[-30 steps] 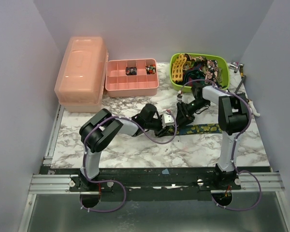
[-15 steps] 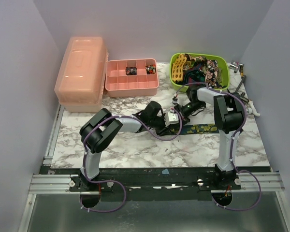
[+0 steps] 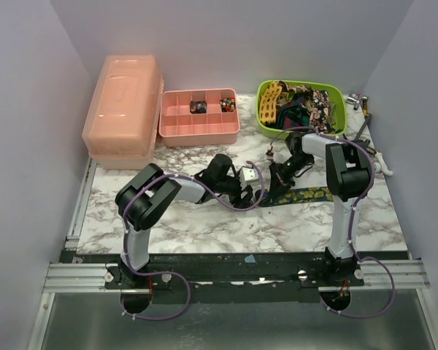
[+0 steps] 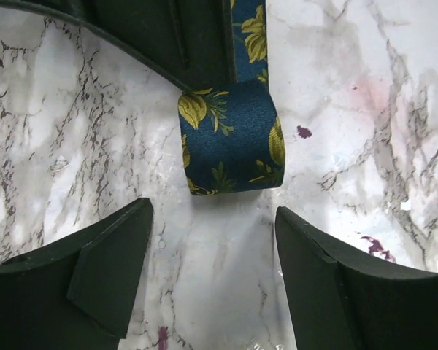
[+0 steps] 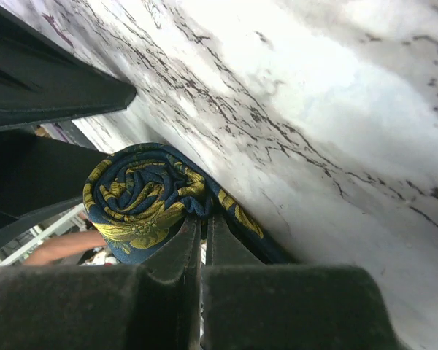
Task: Roll the ties
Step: Roll the tie at the center of the board.
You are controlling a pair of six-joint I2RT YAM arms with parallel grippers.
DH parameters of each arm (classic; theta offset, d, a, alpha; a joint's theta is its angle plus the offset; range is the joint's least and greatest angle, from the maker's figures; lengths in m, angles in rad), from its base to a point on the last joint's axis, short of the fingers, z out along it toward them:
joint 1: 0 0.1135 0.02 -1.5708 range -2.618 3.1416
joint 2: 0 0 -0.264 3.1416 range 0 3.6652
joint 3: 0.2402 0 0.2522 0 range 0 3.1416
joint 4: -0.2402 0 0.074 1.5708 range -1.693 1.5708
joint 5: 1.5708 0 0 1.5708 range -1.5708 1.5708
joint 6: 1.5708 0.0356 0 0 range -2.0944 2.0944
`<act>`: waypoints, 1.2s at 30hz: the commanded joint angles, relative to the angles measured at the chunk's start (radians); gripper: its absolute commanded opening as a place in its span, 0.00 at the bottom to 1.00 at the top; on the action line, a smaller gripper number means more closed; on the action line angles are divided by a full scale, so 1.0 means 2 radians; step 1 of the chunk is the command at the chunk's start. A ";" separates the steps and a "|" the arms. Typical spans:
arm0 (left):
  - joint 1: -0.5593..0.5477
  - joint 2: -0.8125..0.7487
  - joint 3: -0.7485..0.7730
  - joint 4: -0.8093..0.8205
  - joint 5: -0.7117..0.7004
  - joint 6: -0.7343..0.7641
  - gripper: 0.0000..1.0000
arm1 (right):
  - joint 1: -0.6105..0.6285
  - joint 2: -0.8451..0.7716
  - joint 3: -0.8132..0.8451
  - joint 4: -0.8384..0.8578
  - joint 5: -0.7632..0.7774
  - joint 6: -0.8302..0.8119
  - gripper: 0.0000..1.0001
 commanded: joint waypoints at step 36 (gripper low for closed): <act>-0.033 0.041 0.006 -0.009 -0.070 -0.016 0.21 | -0.024 -0.053 -0.026 -0.027 -0.010 -0.043 0.16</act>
